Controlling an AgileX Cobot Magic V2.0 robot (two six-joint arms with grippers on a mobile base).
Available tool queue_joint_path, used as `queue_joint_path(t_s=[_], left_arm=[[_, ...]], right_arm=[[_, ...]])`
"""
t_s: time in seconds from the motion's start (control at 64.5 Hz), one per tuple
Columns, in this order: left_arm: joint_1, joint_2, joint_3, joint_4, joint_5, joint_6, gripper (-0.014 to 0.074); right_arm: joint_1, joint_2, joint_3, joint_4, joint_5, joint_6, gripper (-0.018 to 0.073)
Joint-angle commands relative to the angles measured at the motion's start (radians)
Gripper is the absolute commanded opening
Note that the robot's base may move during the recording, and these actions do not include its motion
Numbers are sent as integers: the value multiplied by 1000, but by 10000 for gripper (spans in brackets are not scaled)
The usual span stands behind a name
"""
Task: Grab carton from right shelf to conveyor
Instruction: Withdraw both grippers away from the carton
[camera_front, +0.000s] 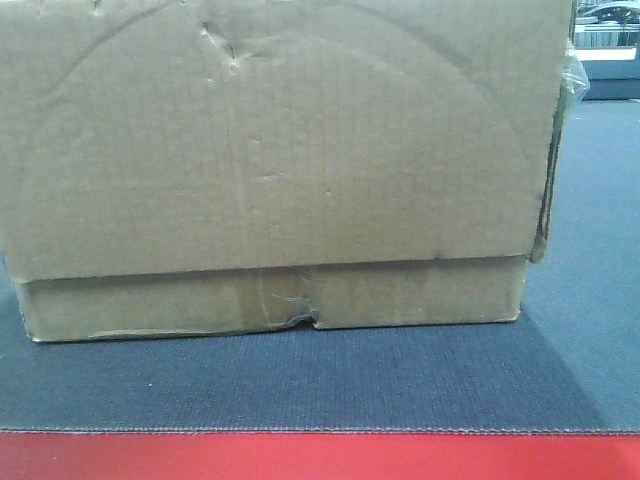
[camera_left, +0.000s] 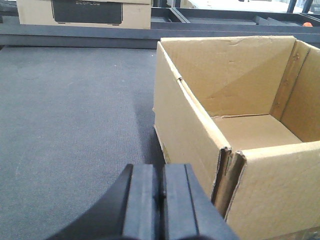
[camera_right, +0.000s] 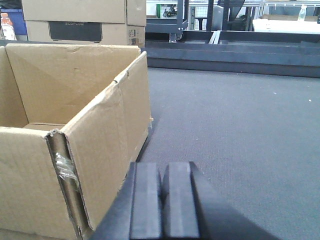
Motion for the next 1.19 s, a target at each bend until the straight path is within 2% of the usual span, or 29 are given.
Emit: queue_joint_path(t_s=[0.0,0.419,0.496,0.527,0.62,0.713,0.853,0.946,1.023,1.054,1.07,1.116,1.178], left_arm=[[1,-5,2,2,-26,-5,1],[1,-5,2,2,-26,-5,1],[2,-6,2,-13,-24,-5,1],[6,-11,2,-42,-24,-5,1],[57,-46,26,-56,-30,12,1],[128,-103,95,-141,-62,129,1],[247,-234,279,-273,-203,307,1],[308,-313,411,-279,-328,313,1],[329,-314,498,-279,-426,313,1],[329,-314,514,-279,-511,313,1],[329,-314,514,-279,-522,313,1],[329,-314,514,-279,-443,313,1],[329,-314,514,-279,-446,313,1]], right_arm=[[-3,-7,0,-11,-30,-7,-69],[-3,-7,0,-11,-30,-7,-69],[-3,-7,0,-11,-30,-7,-69],[-3,-7,0,-11,-30,-7,-69],[-3,-7,0,-11,-30,-7,-69],[-3,-7,0,-11,-30,-7,-69],[-3,-7,0,-11,-30,-7,-69],[-3,-7,0,-11,-32,-7,-69],[-3,-7,0,-11,-32,-7,-69],[-3,-7,0,-11,-32,-7,-69],[-3,-7,0,-11,-34,-7,-69],[-3,-7,0,-11,-36,-7,-69],[-3,-7,0,-11,-36,-7,-69]])
